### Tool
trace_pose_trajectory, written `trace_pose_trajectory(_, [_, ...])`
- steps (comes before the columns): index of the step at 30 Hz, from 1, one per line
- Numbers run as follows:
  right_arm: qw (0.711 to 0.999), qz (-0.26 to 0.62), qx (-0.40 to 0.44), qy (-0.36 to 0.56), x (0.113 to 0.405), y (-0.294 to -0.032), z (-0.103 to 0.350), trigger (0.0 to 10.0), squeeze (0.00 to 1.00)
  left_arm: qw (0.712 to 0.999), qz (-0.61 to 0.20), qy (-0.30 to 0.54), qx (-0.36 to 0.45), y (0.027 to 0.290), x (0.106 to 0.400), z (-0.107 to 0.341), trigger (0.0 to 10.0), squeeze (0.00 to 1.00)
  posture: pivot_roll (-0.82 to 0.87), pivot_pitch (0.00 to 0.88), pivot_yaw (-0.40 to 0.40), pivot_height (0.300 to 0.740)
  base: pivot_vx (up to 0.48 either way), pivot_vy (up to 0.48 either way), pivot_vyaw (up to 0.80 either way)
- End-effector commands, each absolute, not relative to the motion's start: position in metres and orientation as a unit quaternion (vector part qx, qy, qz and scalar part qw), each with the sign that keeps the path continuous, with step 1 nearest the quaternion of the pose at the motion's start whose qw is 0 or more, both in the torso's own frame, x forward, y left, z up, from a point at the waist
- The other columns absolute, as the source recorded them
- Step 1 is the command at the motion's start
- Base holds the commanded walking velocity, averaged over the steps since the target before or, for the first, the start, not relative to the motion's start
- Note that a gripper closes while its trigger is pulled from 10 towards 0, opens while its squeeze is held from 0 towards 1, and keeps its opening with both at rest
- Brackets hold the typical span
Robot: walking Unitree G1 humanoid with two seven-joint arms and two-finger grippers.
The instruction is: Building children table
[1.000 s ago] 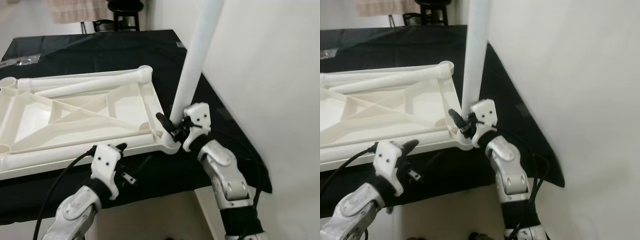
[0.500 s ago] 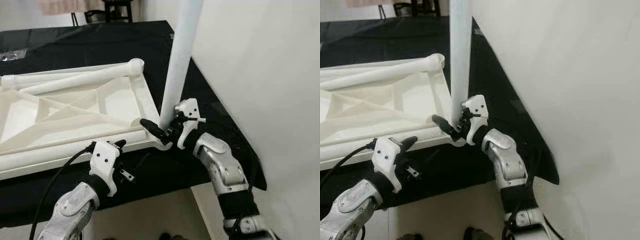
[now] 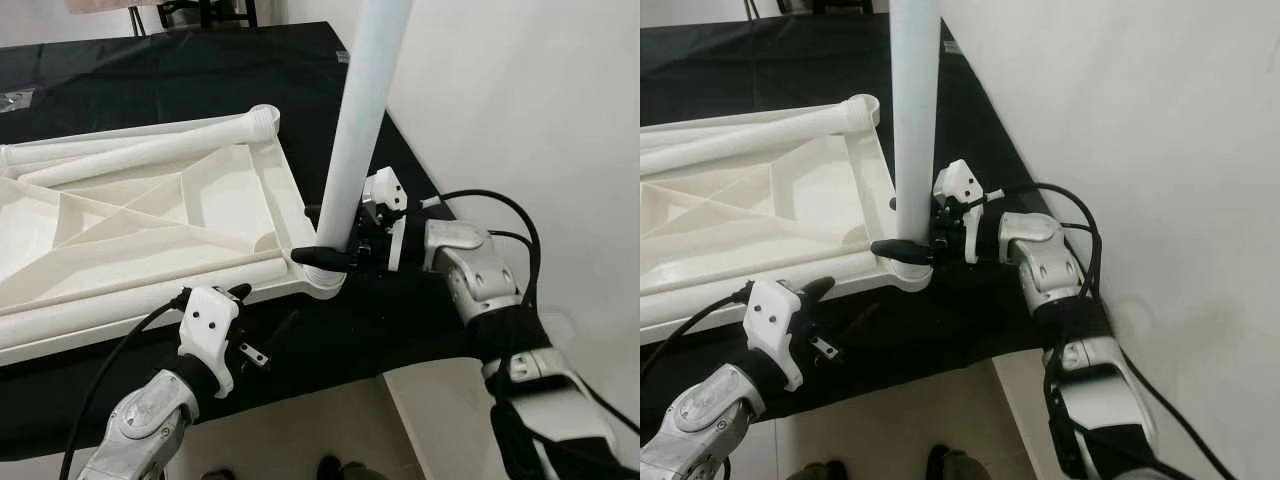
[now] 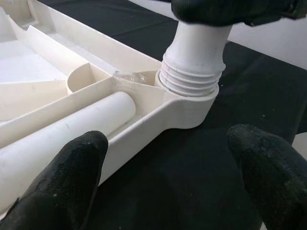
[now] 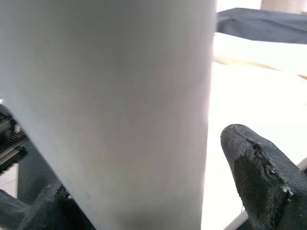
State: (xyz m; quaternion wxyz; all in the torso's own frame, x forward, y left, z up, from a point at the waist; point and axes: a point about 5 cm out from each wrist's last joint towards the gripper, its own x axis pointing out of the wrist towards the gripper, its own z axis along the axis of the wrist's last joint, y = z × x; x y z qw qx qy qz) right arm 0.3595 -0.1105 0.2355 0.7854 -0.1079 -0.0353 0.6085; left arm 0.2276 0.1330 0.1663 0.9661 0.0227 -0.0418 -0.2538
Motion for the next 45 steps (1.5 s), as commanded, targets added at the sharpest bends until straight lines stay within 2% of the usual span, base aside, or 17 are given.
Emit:
trace_pose_trajectory(1, [0.781,0.617,-0.094,-0.041,0.361,-0.120,0.236,10.0,0.00,0.966,-0.256,-0.032,0.023,0.130,0.223,0.163,10.0,0.00,0.11,0.252,-0.113,0.740,0.000,0.000,0.00])
trace_pose_trajectory(11, [0.771,0.632,-0.066,-0.045,0.358,-0.136,0.234,10.0,0.00,0.965,-0.258,-0.032,0.021,0.129,0.224,0.163,10.0,0.00,0.11,0.250,-0.110,0.740,0.000,0.000,0.00])
trace_pose_trajectory(12, [0.770,0.633,-0.059,-0.045,0.358,-0.137,0.232,1.5,0.00,0.965,-0.259,-0.032,0.021,0.129,0.224,0.163,10.0,0.00,0.10,0.247,-0.107,0.740,0.000,0.000,0.00])
trace_pose_trajectory(14, [0.770,0.634,-0.055,-0.046,0.358,-0.137,0.232,1.5,0.00,0.965,-0.259,-0.032,0.021,0.129,0.224,0.163,10.0,0.00,0.10,0.247,-0.107,0.740,0.000,0.000,0.00])
trace_pose_trajectory(15, [0.769,0.635,-0.054,-0.047,0.357,-0.137,0.231,0.0,0.00,0.965,-0.260,-0.032,0.021,0.129,0.224,0.163,10.0,0.00,0.10,0.246,-0.107,0.740,0.000,0.000,0.00])
trace_pose_trajectory(28, [0.792,0.606,-0.059,-0.051,0.356,-0.140,0.222,0.0,0.00,0.964,-0.262,-0.033,0.020,0.128,0.225,0.164,10.0,0.00,0.09,0.244,-0.107,0.740,0.000,0.000,0.00])
trace_pose_trajectory(30, [0.828,0.555,-0.065,-0.039,0.353,-0.140,0.209,0.0,0.00,0.964,-0.262,-0.033,0.020,0.129,0.225,0.163,10.0,0.00,0.09,0.244,-0.114,0.740,0.000,0.000,0.00])
trace_pose_trajectory(31, [0.876,0.478,-0.063,-0.019,0.352,-0.137,0.197,0.0,0.00,0.964,-0.262,-0.033,0.021,0.129,0.225,0.163,10.0,0.00,0.09,0.246,-0.120,0.740,0.000,0.000,0.00])
trace_pose_trajectory(32, [0.876,0.478,-0.063,-0.019,0.352,-0.137,0.197,0.0,0.00,0.964,-0.262,-0.033,0.021,0.129,0.225,0.163,10.0,0.00,0.09,0.246,-0.120,0.740,0.000,0.000,0.00])
trace_pose_trajectory(34, [0.966,0.242,-0.084,0.022,0.347,-0.141,0.173,0.0,0.00,0.964,-0.262,-0.032,0.021,0.131,0.224,0.163,10.0,0.00,0.08,0.250,-0.110,0.740,0.000,0.000,0.00])
trace_pose_trajectory(36, [0.966,0.242,-0.084,0.022,0.347,-0.141,0.173,0.0,0.00,0.964,-0.262,-0.032,0.021,0.131,0.224,0.163,10.0,0.00,0.08,0.250,-0.110,0.740,0.000,0.000,0.00])
trace_pose_trajectory(37, [0.974,0.210,-0.075,0.049,0.329,-0.134,0.159,0.0,0.00,0.964,-0.262,-0.031,0.021,0.132,0.225,0.163,10.0,0.00,0.08,0.257,-0.100,0.740,0.000,0.000,0.00])
trace_pose_trajectory(38, [0.974,0.210,-0.075,0.049,0.329,-0.134,0.159,0.0,0.00,0.964,-0.262,-0.031,0.021,0.132,0.225,0.163,10.0,0.00,0.08,0.257,-0.100,0.740,0.000,0.000,0.00])
trace_pose_trajectory(39, [0.964,0.244,-0.083,0.059,0.309,-0.114,0.151,0.0,0.00,0.963,-0.267,-0.028,0.018,0.130,0.225,0.161,10.0,0.00,0.06,0.244,-0.088,0.740,0.000,0.000,0.00])
trace_pose_trajectory(43, [0.961,0.258,-0.081,0.053,0.315,-0.107,0.157,0.0,0.00,0.962,-0.270,-0.033,0.017,0.127,0.228,0.163,10.0,0.00,0.06,0.239,-0.106,0.740,0.000,0.000,0.00])
trace_pose_trajectory(44, [0.960,0.265,-0.078,0.051,0.315,-0.103,0.159,4.8,0.00,0.963,-0.268,-0.034,0.016,0.127,0.229,0.164,10.0,0.00,0.07,0.241,-0.107,0.740,0.000,0.000,0.00])
trace_pose_trajectory(45, [0.960,0.265,-0.078,0.051,0.315,-0.103,0.159,4.8,0.00,0.963,-0.268,-0.034,0.016,0.127,0.229,0.164,10.0,0.00,0.07,0.241,-0.107,0.740,0.000,0.000,0.00])
